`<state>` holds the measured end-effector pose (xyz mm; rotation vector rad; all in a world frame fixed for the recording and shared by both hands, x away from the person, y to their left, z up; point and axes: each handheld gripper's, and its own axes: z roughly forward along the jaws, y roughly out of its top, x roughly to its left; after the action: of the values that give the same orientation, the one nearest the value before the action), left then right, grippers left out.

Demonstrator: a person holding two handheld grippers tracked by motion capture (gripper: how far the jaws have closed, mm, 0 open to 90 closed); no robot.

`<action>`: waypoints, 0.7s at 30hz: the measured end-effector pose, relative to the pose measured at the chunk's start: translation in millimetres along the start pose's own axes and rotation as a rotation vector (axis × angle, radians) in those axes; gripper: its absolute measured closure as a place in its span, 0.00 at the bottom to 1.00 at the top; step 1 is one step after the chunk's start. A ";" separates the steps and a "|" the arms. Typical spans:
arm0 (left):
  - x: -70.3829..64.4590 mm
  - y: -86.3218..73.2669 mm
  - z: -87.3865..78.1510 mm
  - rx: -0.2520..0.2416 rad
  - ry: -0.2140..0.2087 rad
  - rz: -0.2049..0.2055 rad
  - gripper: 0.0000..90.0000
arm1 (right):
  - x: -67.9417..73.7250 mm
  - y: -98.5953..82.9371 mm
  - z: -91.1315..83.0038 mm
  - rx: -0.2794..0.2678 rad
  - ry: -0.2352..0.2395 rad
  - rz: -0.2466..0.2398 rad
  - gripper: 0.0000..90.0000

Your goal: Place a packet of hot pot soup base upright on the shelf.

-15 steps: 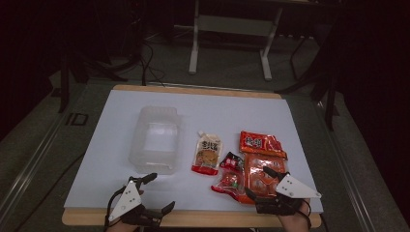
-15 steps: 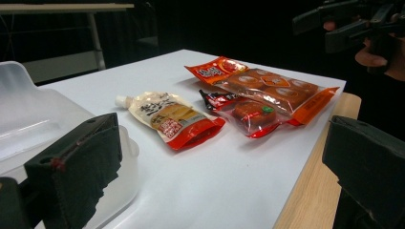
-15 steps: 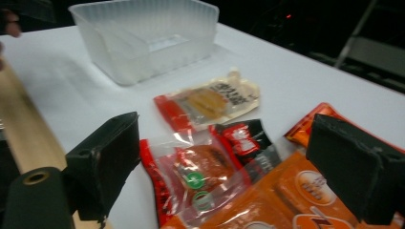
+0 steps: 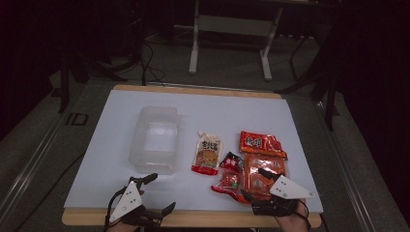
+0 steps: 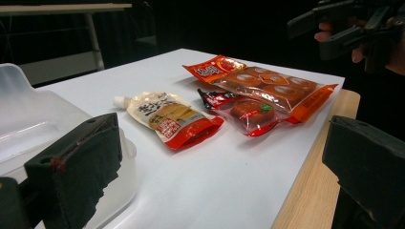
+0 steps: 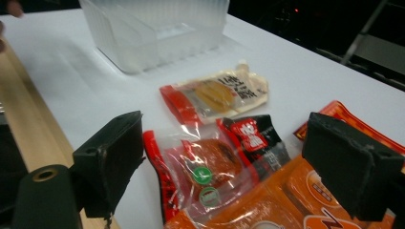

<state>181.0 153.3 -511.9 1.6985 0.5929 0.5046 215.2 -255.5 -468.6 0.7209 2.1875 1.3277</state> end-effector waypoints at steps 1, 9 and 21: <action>0.0 0.0 0.1 0.000 0.001 0.001 0.00 | 0.2 1.2 -1.0 -0.006 0.016 0.005 0.14; 0.0 0.3 -0.2 -0.004 0.002 -0.001 0.00 | 11.3 17.2 -9.7 -0.042 0.097 -0.050 0.12; 0.0 0.2 0.4 -0.005 -0.002 -0.002 0.00 | -5.5 50.1 -40.4 -0.147 0.089 -0.039 0.12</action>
<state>181.3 153.0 -511.8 1.6938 0.5912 0.5025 203.0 -265.7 -406.0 0.5706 2.1337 1.5083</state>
